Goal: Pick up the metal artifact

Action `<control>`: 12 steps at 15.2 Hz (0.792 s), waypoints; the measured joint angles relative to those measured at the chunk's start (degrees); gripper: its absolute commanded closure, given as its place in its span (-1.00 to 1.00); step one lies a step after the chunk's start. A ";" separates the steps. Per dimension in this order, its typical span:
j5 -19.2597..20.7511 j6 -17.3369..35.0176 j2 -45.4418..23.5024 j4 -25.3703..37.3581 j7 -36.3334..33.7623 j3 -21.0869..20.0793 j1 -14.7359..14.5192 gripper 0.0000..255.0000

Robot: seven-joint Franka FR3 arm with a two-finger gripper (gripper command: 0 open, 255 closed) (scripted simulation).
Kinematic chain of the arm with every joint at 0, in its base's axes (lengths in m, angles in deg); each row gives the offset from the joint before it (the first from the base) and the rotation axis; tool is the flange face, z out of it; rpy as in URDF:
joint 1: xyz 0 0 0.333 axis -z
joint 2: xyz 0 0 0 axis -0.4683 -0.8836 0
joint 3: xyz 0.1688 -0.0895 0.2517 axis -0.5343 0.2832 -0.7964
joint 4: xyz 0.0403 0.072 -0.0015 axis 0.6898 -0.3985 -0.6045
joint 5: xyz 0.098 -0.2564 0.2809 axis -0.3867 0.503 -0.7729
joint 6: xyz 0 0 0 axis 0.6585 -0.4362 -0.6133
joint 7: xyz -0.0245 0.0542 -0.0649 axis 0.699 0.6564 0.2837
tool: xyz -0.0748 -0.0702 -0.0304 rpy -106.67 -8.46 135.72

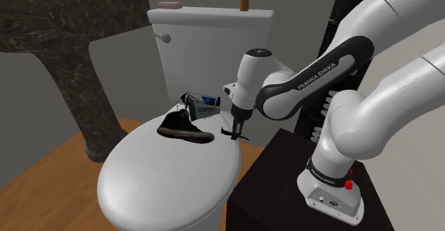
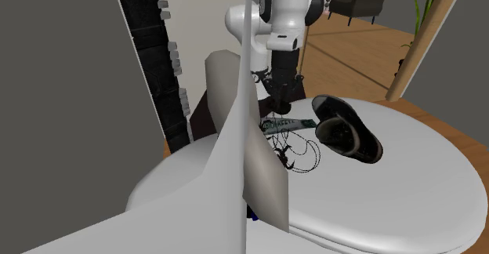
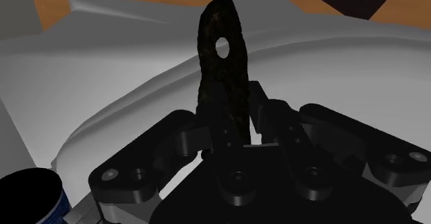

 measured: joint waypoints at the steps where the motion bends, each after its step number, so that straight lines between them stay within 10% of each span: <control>1: 0.01 -0.99 0.66 0.25 0.07 0.11 0.02 1.00; 12: 0.18 -13.81 8.53 4.77 0.45 0.91 -0.17 1.00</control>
